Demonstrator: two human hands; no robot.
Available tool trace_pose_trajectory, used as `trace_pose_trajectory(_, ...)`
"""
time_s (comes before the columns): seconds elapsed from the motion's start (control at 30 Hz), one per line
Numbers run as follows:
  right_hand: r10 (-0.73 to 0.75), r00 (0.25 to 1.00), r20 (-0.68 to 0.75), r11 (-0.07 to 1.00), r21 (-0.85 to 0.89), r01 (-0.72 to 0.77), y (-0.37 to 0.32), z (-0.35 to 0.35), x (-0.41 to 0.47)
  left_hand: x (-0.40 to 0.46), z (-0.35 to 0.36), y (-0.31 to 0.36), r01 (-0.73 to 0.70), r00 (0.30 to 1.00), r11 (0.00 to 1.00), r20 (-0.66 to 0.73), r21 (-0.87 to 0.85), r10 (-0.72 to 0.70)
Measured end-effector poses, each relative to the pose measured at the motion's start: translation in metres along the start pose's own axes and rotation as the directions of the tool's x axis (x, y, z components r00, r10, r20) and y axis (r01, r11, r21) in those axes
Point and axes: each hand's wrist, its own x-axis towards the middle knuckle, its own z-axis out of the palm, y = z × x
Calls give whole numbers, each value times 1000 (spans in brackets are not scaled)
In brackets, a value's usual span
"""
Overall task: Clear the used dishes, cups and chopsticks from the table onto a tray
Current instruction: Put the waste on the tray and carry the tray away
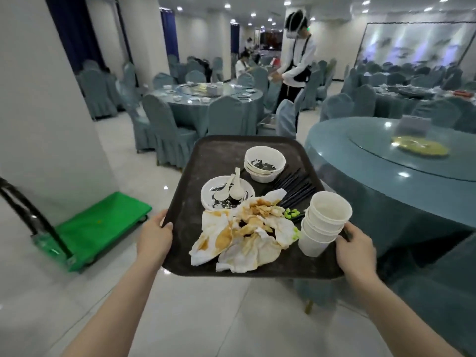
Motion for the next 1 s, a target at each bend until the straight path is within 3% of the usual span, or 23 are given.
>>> trace_pose_trajectory(0.3, -172, 930, 324, 985, 33, 171, -35, 123, 105, 40, -3, -39, 197, 933, 980, -305, -5, -189)
trace_pose_trajectory(0.47, -218, 847, 485, 974, 57, 218, -57, 210, 145, 56, -6, -64, 346, 839, 938, -450, 4, -307)
trace_pose_trajectory(0.6, -253, 787, 563, 964, 78, 254, -82, 292, 158, 94, -22, -91, 460, 765, 888, -500, -17, -406)
trace_pose_trajectory(0.73, -250, 745, 618, 964, 88, 250, -105, 385, 172, 151, -28, -122, 464, 706, 884, -576, -62, -411)
trace_pose_trajectory(0.9, -254, 715, 652, 959, 73, 274, -139, 497, 198, 240, -32, -153, 492, 666, 865, -598, -97, -446)
trace_pose_trajectory(1.0, -256, 699, 668, 959, 87, 269, -160, 561, 217, 297, -39, -166, 492, 678, 863, -570, -119, -465)
